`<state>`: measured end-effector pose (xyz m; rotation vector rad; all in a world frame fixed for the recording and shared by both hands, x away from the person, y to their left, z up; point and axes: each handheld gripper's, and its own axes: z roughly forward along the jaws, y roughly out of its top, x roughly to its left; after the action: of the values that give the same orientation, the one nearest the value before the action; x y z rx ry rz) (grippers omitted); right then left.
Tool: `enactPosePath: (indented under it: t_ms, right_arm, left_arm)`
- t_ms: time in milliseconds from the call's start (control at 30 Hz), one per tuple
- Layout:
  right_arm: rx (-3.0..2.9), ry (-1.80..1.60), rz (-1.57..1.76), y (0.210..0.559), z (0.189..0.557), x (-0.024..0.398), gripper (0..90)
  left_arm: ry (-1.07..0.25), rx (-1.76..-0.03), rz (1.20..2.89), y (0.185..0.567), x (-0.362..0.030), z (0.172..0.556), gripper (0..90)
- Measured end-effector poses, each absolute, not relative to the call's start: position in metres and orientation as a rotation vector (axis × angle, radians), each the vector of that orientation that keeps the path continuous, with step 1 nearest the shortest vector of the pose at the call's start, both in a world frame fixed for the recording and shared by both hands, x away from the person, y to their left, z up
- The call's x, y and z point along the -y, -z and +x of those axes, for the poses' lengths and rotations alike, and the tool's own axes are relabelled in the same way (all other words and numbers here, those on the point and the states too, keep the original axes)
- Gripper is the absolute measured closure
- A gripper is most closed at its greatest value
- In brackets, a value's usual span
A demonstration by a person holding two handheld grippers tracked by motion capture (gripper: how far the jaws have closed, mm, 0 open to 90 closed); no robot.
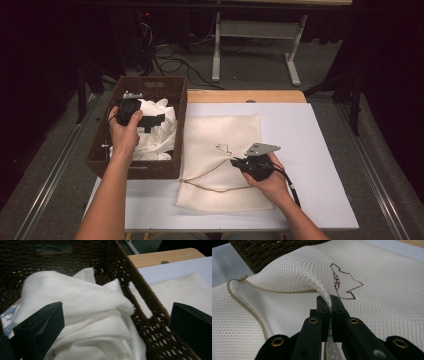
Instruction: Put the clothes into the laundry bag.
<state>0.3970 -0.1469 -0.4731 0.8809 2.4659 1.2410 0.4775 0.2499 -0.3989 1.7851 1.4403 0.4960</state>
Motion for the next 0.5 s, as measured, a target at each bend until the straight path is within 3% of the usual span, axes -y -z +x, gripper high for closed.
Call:
enactPosePath:
  t_ms: [500]
  right_arm:
    - [-2.485,-1.215,0.844,0.476,0.394,0.145,88.6]
  left_arm:
    - [-0.37,-1.624,1.824,0.45,-0.271,0.524,0.0]
